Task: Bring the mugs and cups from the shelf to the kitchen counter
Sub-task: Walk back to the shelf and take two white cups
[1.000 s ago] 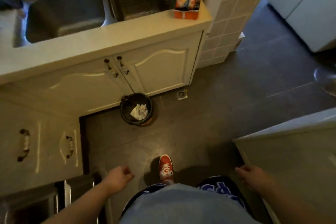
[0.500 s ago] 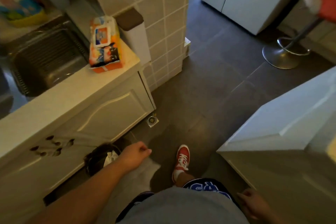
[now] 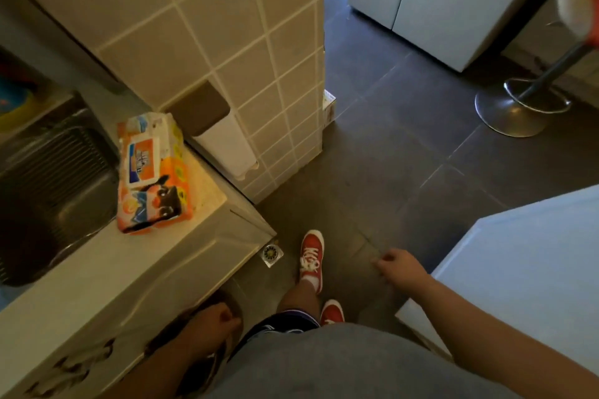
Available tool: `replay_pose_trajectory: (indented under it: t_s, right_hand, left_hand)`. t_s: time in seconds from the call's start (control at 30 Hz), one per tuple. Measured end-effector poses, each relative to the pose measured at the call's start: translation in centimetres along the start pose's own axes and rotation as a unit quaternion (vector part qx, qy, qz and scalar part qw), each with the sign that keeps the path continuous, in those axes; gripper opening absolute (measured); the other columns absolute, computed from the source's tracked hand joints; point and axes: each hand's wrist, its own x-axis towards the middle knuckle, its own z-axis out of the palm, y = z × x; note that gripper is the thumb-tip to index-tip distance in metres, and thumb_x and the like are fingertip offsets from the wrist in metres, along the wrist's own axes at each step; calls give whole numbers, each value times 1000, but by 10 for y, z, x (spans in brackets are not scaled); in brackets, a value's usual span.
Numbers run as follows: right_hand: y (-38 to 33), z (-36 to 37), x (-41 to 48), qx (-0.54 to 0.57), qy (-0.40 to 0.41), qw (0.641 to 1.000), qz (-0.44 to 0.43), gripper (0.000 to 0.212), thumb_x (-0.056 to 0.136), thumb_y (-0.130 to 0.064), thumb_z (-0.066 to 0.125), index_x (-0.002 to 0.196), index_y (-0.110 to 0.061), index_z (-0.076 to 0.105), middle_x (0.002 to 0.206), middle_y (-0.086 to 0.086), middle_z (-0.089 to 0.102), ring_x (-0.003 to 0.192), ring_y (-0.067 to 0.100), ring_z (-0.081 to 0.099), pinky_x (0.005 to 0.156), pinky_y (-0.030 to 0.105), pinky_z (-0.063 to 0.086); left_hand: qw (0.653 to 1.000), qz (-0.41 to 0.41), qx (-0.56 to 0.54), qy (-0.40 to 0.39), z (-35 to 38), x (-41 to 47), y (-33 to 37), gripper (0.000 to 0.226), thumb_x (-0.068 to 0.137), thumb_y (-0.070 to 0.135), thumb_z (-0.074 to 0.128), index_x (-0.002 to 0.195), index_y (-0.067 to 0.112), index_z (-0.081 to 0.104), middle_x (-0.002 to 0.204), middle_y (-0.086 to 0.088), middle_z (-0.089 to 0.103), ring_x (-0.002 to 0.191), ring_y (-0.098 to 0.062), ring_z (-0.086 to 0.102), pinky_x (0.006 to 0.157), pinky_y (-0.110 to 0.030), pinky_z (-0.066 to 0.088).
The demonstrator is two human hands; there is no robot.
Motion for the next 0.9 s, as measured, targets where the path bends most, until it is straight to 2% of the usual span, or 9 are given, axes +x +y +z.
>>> replay_pose_trajectory:
  t_s: [0.1, 0.2, 0.3, 0.4, 0.53, 0.63, 0.8, 0.9]
  right_hand:
    - [-19, -34, 30, 6, 17, 1000, 9, 15, 92, -32, 59, 92, -17, 61, 92, 9, 67, 84, 22, 66, 81, 38, 57]
    - [-21, -70, 47, -9, 43, 998, 50, 17, 91, -32, 60, 90, -15, 61, 89, 10, 67, 82, 23, 67, 82, 41, 58]
    - [-8, -105, 49, -29, 81, 991, 100, 21, 90, -34, 60, 86, -13, 62, 85, 8, 68, 78, 22, 66, 76, 40, 57]
    - [11, -132, 45, 16, 116, 981, 152, 23, 89, -31, 62, 81, -10, 61, 80, 9, 69, 72, 24, 68, 66, 36, 53]
    - [44, -160, 46, 92, 128, 960, 229, 25, 87, -30, 63, 81, -6, 62, 73, 15, 71, 58, 25, 66, 51, 27, 45]
    - [67, -183, 62, 141, 117, 944, 274, 27, 86, -30, 64, 81, -4, 62, 67, 15, 68, 51, 24, 60, 47, 26, 39]
    - [84, -246, 112, 153, 111, 936, 296, 26, 84, -32, 65, 76, -7, 61, 62, 9, 68, 44, 20, 59, 45, 22, 40]
    - [74, -307, 146, 105, 91, 951, 276, 24, 84, -35, 63, 76, -12, 62, 73, 6, 71, 61, 20, 64, 54, 23, 44]
  left_hand:
    - [1000, 0, 4, -15, -29, 41, 34, 25, 88, 34, 63, 84, 9, 64, 82, -8, 71, 73, -20, 65, 66, -31, 48]
    - [999, 37, 16, -10, -62, 72, 94, 24, 84, 41, 64, 76, 18, 61, 74, 3, 66, 67, -11, 61, 55, -25, 41]
    - [995, 93, 43, -16, -89, 96, 172, 23, 86, 40, 63, 69, 28, 55, 74, 8, 62, 73, -9, 59, 58, -24, 39]
    - [988, 136, 63, -42, -109, 116, 257, 16, 89, 40, 61, 85, 25, 59, 89, 0, 65, 82, -14, 61, 69, -28, 46]
    - [975, 187, 103, -64, -130, 140, 375, 25, 92, 40, 58, 108, 22, 61, 107, -2, 65, 94, -15, 61, 80, -31, 51]
    - [970, 205, 115, -61, -142, 156, 456, 25, 93, 36, 57, 113, 21, 60, 109, -3, 63, 96, -16, 60, 89, -38, 53]
    - [967, 218, 121, -52, -152, 192, 562, 22, 93, 36, 58, 111, 24, 59, 100, 3, 64, 89, -10, 61, 82, -30, 53]
    - [971, 199, 119, -58, -161, 213, 598, 23, 91, 39, 59, 109, 26, 60, 95, 7, 64, 85, -6, 62, 76, -26, 53]
